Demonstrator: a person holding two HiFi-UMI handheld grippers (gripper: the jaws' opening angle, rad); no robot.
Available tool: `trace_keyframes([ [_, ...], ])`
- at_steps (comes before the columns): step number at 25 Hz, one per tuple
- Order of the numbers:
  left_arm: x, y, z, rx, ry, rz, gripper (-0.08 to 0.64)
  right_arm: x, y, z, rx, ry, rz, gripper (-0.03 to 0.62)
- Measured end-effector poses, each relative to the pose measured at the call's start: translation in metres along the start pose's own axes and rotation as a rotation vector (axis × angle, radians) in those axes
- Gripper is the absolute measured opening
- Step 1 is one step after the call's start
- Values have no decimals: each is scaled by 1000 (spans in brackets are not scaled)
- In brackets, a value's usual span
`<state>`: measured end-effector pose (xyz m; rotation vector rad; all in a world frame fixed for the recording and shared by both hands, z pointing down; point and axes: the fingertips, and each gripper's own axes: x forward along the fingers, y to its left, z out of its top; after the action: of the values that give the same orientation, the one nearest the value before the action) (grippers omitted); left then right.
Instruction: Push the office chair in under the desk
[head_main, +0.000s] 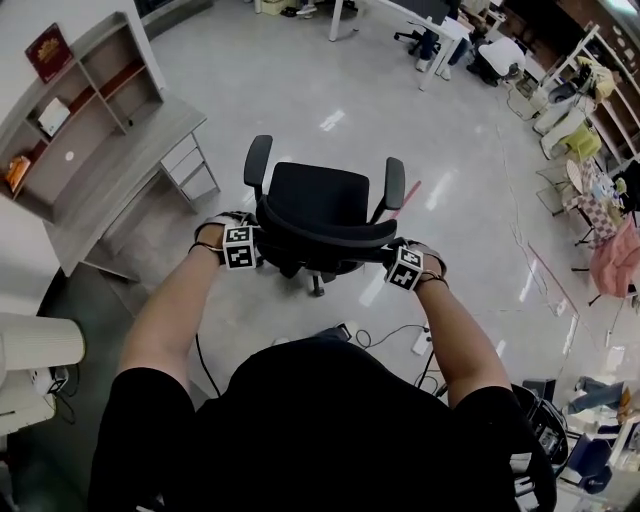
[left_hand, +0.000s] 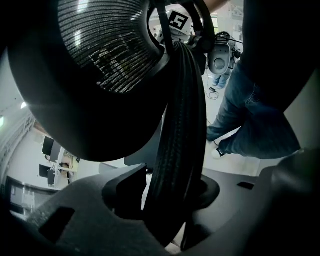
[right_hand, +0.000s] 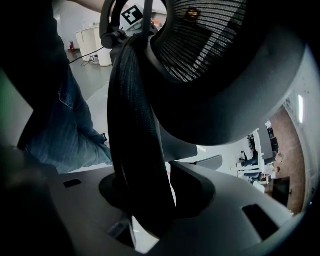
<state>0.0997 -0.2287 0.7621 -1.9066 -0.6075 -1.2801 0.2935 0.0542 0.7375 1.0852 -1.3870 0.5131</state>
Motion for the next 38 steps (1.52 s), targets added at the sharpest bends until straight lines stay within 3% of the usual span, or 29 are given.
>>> trace_keyframes([
  [15, -63, -81, -138, -225, 86, 47, 186, 16, 23, 149, -224, -91, 20, 173],
  [27, -108, -156, -209, -403, 112, 119, 163, 26, 50, 248, -422, -157, 46, 175],
  [38, -146, -219, -272, -548, 189, 178, 156, 30, 81, 338, -589, -223, 74, 175],
])
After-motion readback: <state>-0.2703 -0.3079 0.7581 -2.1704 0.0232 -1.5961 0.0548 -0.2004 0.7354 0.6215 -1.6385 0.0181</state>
